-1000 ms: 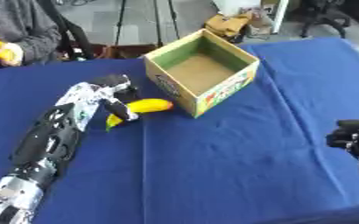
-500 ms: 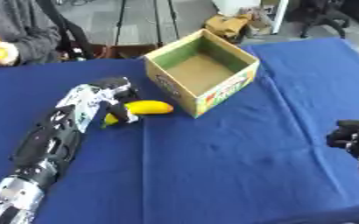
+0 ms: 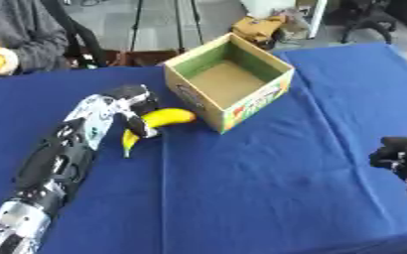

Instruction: Pick up objects on the table and place them in the box.

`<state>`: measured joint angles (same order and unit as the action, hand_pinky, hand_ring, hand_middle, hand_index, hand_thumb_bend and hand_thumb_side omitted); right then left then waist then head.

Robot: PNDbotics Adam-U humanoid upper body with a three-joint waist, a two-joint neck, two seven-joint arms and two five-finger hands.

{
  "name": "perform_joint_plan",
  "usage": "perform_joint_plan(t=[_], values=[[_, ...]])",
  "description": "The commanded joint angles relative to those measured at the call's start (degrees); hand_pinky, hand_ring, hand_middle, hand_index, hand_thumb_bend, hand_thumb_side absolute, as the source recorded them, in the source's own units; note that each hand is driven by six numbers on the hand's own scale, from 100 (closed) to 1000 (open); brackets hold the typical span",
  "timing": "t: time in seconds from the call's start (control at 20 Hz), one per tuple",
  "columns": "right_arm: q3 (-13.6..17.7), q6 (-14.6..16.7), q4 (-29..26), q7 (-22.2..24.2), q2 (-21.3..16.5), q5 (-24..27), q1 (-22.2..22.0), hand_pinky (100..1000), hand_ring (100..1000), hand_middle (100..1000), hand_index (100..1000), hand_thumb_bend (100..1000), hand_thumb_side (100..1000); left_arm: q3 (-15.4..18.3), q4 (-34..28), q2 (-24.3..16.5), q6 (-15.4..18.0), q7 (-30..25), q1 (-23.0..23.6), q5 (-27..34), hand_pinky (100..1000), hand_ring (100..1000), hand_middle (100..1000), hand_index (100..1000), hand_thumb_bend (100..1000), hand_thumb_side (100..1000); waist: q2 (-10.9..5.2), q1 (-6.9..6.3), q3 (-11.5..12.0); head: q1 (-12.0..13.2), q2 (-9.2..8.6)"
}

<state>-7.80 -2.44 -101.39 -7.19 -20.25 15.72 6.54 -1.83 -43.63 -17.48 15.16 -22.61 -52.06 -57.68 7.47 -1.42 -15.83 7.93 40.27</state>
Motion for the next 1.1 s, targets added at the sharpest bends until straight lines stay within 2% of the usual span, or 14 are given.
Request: perform_joint_plan(t=[0.05,0.35,0.7,0.8,1.1], values=[[0.3,0.0,-0.6,0.1,-0.6,-0.6,0.5,661,612,521,656,100,937,0.8,-2.7,-2.6,0.2,0.0,-2.3,1.8,413,307,279,459,100,147,-0.71,0.16,-0.1,0.1,0.41],[0.2,0.0,-0.6,0.3,-0.8,-0.5,0.6,661,612,521,656,100,937,1.0,-4.8,-4.6,0.0,-0.7,-4.8,3.8,413,304,275,456,100,135,-0.90,0.00,-0.6,0.3,0.20],[-0.3,-0.1,-0.5,0.8,-0.7,-0.3,1.4,661,612,521,656,100,938,1.1,-5.9,-5.9,-0.4,1.5,-8.5,2.7,426,306,275,456,100,110,-0.57,-0.59,-2.7,1.1,-0.71],[-0.5,-0.1,-0.4,0.9,-0.7,-0.3,1.9,660,612,521,656,100,939,1.2,-5.9,-6.2,-0.4,2.4,-9.4,2.1,430,307,276,458,100,101,-0.31,-0.99,-3.5,1.5,-1.17],[-1.1,-0.2,0.3,1.4,-0.5,-0.2,3.6,661,613,522,657,100,943,2.0,-4.9,-6.9,-1.2,6.4,-11.8,0.0,440,312,281,428,100,100,0.31,-3.38,-7.0,3.1,-2.88]])
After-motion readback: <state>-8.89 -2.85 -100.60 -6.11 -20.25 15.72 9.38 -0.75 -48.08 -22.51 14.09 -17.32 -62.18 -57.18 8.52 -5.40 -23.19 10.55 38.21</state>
